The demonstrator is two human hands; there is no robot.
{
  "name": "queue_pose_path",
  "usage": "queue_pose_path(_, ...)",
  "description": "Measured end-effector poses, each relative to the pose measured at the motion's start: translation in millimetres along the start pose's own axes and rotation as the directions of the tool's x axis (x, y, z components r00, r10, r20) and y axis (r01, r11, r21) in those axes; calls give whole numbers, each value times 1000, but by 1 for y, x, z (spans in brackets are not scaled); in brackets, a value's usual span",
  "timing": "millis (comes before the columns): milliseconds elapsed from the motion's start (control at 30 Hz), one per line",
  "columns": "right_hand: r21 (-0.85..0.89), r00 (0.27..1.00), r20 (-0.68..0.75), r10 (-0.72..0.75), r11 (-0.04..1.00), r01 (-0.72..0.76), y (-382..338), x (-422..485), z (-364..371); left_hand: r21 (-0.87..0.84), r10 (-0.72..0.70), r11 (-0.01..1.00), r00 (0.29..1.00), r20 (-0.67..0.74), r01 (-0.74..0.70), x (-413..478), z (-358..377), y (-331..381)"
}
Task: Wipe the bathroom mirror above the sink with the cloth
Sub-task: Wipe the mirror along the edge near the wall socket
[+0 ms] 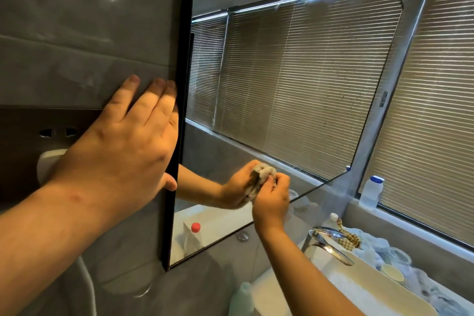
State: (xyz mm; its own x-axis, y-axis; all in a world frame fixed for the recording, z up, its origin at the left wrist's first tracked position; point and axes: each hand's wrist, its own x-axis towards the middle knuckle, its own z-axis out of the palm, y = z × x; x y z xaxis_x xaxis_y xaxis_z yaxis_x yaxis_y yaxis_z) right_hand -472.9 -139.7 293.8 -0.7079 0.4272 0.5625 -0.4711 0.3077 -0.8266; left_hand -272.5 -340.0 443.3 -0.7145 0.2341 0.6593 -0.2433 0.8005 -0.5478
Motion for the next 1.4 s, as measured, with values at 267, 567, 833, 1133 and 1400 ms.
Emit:
queue_pose_path(267,186,894,83,-441,888,421,-31,-91,10,16,18,1000,1000,1,-18,-1,-4,0)
queue_pose_path(567,268,868,106,-484,855,444,-65,-92,10,51,34,998,999,40,-36,-3,-11,-2)
queue_pose_path(833,290,790,1,-613,756,586,-106,-65,12,-77,4,997,1000,-11,-5,-1,-3,-4)
queue_pose_path(1133,-36,615,82,-784,614,788,-45,-84,-5,-155,6,988,1000,-17,-9,1,4,-4)
queue_pose_path(1400,81,468,136,-873,481,873,-86,-61,-12,-192,1,981,999,-53,-11,7,11,-3)
